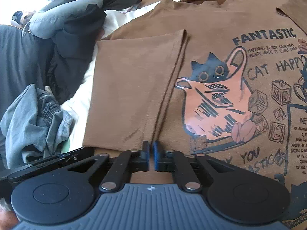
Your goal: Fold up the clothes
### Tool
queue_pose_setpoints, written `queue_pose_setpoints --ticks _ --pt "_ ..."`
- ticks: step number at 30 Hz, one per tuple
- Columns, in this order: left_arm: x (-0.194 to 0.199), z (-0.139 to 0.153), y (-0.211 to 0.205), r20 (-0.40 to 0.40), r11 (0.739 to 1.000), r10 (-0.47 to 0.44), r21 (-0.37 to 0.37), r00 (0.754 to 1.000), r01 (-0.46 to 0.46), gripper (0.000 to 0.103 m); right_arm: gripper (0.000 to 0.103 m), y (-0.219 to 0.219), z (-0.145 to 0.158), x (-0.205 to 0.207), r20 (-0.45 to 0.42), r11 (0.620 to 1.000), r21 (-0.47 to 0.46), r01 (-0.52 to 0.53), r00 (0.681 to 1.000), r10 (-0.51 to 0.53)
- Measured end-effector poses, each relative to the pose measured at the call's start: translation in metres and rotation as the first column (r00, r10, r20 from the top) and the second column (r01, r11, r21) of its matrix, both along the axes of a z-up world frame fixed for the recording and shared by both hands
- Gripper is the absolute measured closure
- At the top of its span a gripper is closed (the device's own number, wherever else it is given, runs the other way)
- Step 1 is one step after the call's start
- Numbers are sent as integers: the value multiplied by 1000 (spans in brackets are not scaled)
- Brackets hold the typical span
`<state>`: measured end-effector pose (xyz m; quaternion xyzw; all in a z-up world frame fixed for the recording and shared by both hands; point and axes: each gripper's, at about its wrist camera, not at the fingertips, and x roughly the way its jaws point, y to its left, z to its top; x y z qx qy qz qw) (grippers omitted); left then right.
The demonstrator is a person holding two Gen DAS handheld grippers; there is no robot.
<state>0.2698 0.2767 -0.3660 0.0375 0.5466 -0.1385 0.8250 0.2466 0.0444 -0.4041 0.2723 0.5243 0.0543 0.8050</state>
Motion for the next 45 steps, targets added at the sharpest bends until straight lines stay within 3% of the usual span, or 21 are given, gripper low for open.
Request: queue_pose_setpoints --ticks 10,18,25,31,42,45 --pt "-7 8 9 -23 999 50 -12 998 -51 92 103 -10 8 -7 18 1000 -26 -4 1000 4" --pt "-10 45 6 88 998 40 -44 995 -36 89 102 -10 23 13 104 999 -37 -24 994 27" --pt "1 24 -22 108 999 11 -49 994 -5 89 101 9 21 34 126 992 -86 -88 987 99" --pt "2 2 -19 50 987 112 -117 992 -106 88 99 15 3 41 124 969 -204 -137 979 165" --pt "-16 -14 -13 32 990 113 -94 993 -110 90 99 -4 1 23 120 973 -197 -120 982 146" --pt "-22 -9 -13 33 991 106 -91 994 -103 81 99 -9 2 14 103 975 -182 -127 984 147"
